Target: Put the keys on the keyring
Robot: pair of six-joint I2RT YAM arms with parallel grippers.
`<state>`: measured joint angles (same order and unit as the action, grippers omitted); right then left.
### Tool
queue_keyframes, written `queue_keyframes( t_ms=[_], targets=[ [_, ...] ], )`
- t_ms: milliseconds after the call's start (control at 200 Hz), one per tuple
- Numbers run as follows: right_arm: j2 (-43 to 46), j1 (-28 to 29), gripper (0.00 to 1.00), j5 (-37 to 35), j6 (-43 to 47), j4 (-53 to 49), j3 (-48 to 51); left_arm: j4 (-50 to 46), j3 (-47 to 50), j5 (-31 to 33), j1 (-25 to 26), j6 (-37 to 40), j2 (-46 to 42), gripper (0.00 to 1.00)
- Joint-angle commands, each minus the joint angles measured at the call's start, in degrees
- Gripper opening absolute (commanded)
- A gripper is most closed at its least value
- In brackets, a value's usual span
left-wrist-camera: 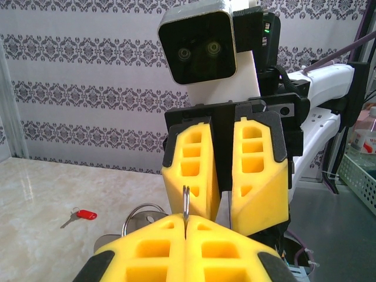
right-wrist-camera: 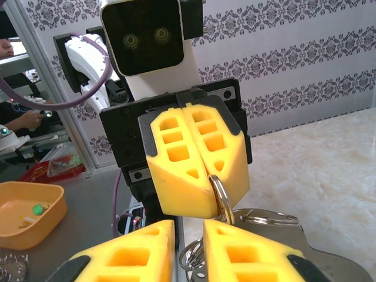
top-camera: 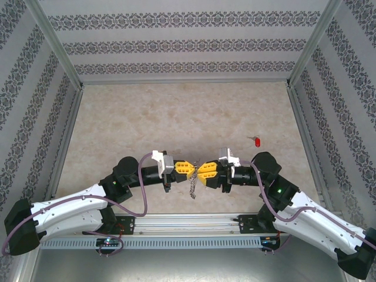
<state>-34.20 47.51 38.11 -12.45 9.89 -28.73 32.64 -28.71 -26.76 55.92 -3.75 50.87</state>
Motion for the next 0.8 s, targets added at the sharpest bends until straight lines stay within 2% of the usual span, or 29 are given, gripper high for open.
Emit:
queue_keyframes(
  t_ms=[0,350,794],
  targets=[
    [0.84,0.37,0.24,-1.41,0.67,1.02,-0.11,3.22,-0.07,-1.29,0.31,-0.32,-1.67,0.0],
    [0.29,0.4,0.27,-2.25,0.93,0.64,-0.71,-0.34,-0.67,-0.29,0.28,1.1,-4.3,0.0],
    [-1.74,0.48,0.27,0.84,-1.16,6.95,-1.59,-0.02,-0.76,-1.09,0.3,0.88,-2.79,0.0]
  ],
)
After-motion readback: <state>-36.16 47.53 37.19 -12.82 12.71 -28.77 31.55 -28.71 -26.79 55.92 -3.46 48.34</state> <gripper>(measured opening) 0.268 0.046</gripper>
